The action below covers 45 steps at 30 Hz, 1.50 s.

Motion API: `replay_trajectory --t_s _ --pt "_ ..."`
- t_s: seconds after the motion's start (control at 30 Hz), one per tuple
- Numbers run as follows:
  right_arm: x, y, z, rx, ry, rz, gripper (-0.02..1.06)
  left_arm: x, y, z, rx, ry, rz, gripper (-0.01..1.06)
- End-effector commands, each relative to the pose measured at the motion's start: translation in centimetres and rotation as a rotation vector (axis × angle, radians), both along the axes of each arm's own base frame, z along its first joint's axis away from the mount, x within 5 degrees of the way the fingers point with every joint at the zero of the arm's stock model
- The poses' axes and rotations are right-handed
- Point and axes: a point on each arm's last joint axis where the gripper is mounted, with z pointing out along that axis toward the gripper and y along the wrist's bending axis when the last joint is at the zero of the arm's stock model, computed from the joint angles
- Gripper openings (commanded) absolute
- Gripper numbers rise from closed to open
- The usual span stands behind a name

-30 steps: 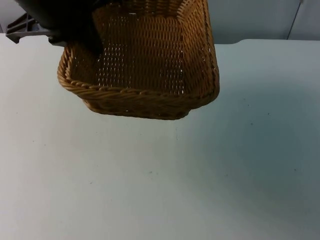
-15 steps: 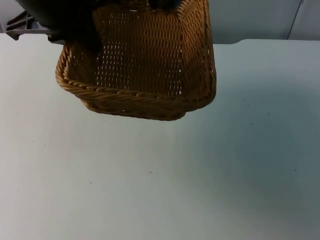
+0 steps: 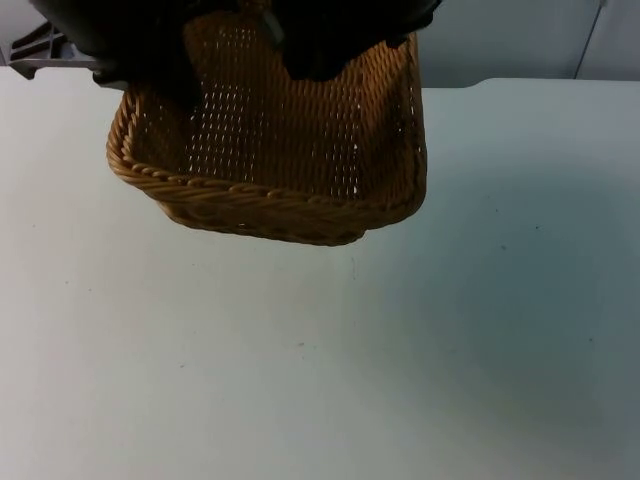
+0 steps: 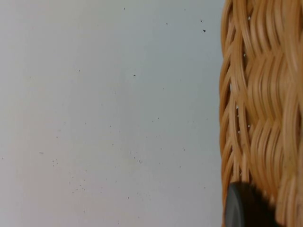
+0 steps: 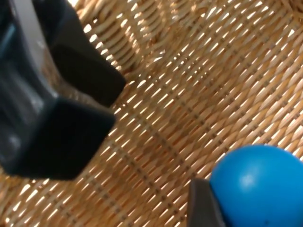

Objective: Pick up the basket with the left hand and place the ball into the basket with the right hand.

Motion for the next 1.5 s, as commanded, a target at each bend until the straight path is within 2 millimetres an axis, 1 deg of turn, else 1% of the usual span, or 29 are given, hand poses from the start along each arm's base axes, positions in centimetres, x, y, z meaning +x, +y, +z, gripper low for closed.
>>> replay_trajectory --t_s 0.0,0.07,0.1,0.13,0.23,0.27,0.33,0.37,0.4,0.43,0.5,0.53,1.0,1.13,1.17,1.2,1.23,1.33,1.37,1.47 --pt "0.1 0.2 0.1 0.013 -0.016 0.002 0.07 0.0 0.0 0.7 -0.019 -0.023 0.013 0.0" --pt "0.1 0.2 0.1 0.012 -0.017 0.004 0.16 0.0 0.0 0.6 -0.019 -0.022 0.013 0.0" --pt "0.1 0.2 0.1 0.012 -0.017 0.004 0.16 0.0 0.0 0.6 -0.019 -0.022 0.013 0.0" --pt "0.1 0.2 0.1 0.005 -0.02 0.012 0.25 0.0 0.0 0.6 -0.019 -0.022 0.013 0.0" --pt "0.1 0.2 0.1 0.002 -0.022 0.016 0.48 0.0 0.0 0.6 -0.019 -0.021 0.012 0.0" --pt "0.1 0.2 0.1 0.002 -0.022 0.016 0.48 0.0 0.0 0.6 -0.019 -0.021 0.012 0.0" --pt "0.1 0.2 0.1 -0.005 -0.027 0.026 0.61 0.0 0.0 0.6 -0.019 -0.021 0.012 0.0" --pt "0.1 0.2 0.1 -0.005 -0.028 0.028 0.72 0.0 0.0 0.6 -0.019 -0.021 0.012 0.0" --pt "0.1 0.2 0.1 -0.011 -0.031 0.035 0.86 0.0 0.0 0.6 -0.019 -0.02 0.012 0.0" --pt "0.1 0.2 0.1 -0.011 -0.031 0.035 0.86 0.0 0.0 0.6 -0.019 -0.02 0.012 0.0" --pt "0.1 0.2 0.1 -0.017 -0.036 0.044 1.03 0.0 0.0 0.6 -0.019 -0.018 0.011 0.0" --pt "0.1 0.2 0.1 -0.016 -0.038 0.044 1.05 0.0 0.0 0.6 -0.019 -0.016 0.01 0.0" --pt "0.1 0.2 0.1 -0.017 -0.039 0.046 1.05 -0.1 0.0 0.6 -0.019 -0.006 0.007 0.0" --pt "-0.1 0.1 0.6 -0.015 -0.034 0.041 1.05 -0.1 0.0 0.6 -0.019 -0.002 0.006 0.0" --pt "-0.3 -0.1 1.1 -0.013 -0.036 0.041 1.05 -0.1 0.0 0.6 -0.019 -0.002 0.006 0.0" --pt "-0.6 -0.3 1.9 -0.005 -0.047 0.041 1.05 -0.1 0.0 0.6 -0.019 -0.002 0.006 0.0" --pt "-0.6 -0.3 1.9 -0.005 -0.047 0.041 1.05 -0.1 0.0 0.6 -0.019 -0.002 0.006 0.0" --pt "-1.4 -0.9 4.5 0.026 -0.087 0.038 1.05 -0.1 0.0 0.6 -0.019 -0.002 0.006 0.0" --pt "-1.4 -0.9 4.5 0.026 -0.087 0.038 1.05 -0.1 0.0 0.6 -0.019 -0.002 0.006 0.0" --pt "-2.7 -1.8 7.2 0.062 -0.103 0.017 1.05 -0.1 0.0 0.6 -0.019 -0.002 0.006 0.0"
